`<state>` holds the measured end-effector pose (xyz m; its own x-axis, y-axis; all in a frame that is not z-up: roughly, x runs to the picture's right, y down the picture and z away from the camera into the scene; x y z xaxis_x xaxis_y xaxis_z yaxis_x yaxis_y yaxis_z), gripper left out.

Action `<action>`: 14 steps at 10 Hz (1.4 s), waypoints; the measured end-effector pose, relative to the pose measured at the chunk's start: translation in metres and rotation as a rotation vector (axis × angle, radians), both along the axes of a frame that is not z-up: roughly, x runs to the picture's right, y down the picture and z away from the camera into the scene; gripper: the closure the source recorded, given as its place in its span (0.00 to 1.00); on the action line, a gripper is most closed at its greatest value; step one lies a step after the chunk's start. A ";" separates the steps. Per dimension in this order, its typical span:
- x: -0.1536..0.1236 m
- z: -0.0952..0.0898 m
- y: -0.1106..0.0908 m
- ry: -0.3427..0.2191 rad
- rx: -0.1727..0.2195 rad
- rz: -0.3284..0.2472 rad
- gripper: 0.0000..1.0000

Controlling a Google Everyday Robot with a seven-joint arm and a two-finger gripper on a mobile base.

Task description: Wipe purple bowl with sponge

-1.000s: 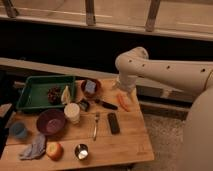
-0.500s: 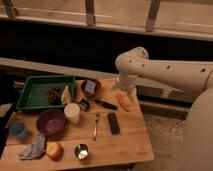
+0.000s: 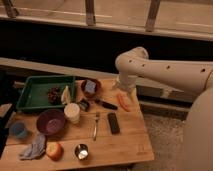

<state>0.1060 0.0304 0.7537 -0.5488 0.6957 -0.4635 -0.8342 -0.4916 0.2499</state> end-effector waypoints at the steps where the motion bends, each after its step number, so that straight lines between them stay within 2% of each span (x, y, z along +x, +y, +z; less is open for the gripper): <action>1: 0.000 0.000 0.000 0.000 0.000 0.000 0.20; 6: 0.000 -0.001 -0.001 -0.002 0.006 0.001 0.20; 7: 0.000 -0.001 -0.003 -0.001 0.020 -0.001 0.20; 8: -0.004 -0.003 -0.013 -0.005 0.050 -0.013 0.20; 14: -0.060 0.002 -0.046 -0.085 0.147 -0.103 0.20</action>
<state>0.0457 -0.0154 0.7562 -0.4349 0.8096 -0.3943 -0.8968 -0.4290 0.1082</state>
